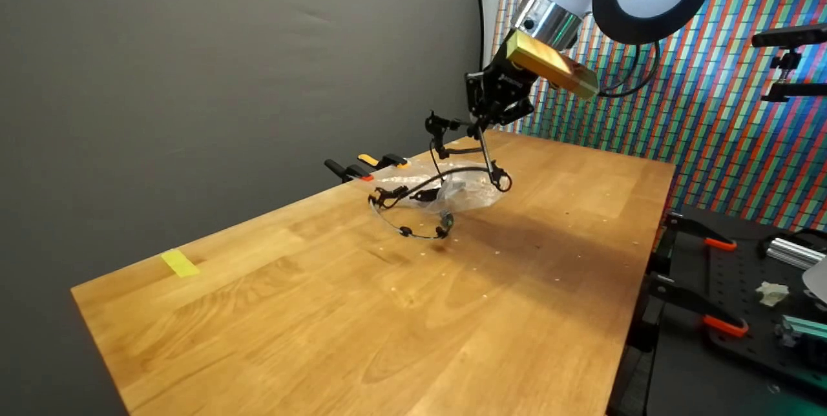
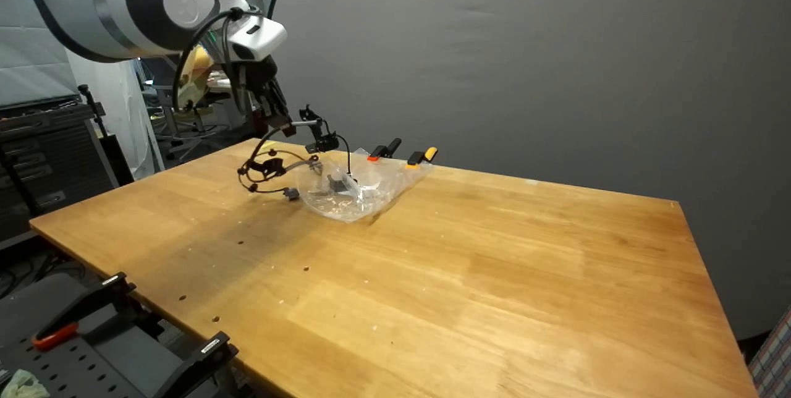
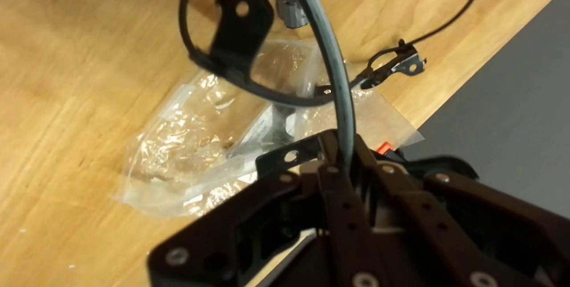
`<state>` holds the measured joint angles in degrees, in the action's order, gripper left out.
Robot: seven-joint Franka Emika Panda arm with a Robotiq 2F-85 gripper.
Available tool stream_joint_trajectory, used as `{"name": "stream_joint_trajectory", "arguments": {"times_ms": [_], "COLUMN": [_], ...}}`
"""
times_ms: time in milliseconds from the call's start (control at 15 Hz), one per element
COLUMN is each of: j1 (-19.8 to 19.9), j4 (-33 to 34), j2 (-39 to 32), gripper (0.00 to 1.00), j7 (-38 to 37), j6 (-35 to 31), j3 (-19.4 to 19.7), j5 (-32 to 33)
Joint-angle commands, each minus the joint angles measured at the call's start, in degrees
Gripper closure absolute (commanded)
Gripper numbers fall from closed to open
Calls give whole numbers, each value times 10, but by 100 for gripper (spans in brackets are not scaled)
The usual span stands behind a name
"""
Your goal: Remove the object from the plastic bag on the table
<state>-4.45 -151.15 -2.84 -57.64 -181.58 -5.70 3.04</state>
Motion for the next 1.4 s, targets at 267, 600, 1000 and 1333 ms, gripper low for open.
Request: {"name": "stream_joint_trajectory", "arguments": {"times_ms": [267, 600, 1000, 1333], "j1": [266, 484, 715, 822], "j4": [57, 3, -74, -68], "j2": [-104, -124, -99, -113], "gripper": [98, 98, 97, 65], "j7": [-22, -106, -112, -148], "j6": [-134, -241, -287, -293], "j3": [-302, -394, -405, -398], "j5": [-116, 60, 310, 514]}}
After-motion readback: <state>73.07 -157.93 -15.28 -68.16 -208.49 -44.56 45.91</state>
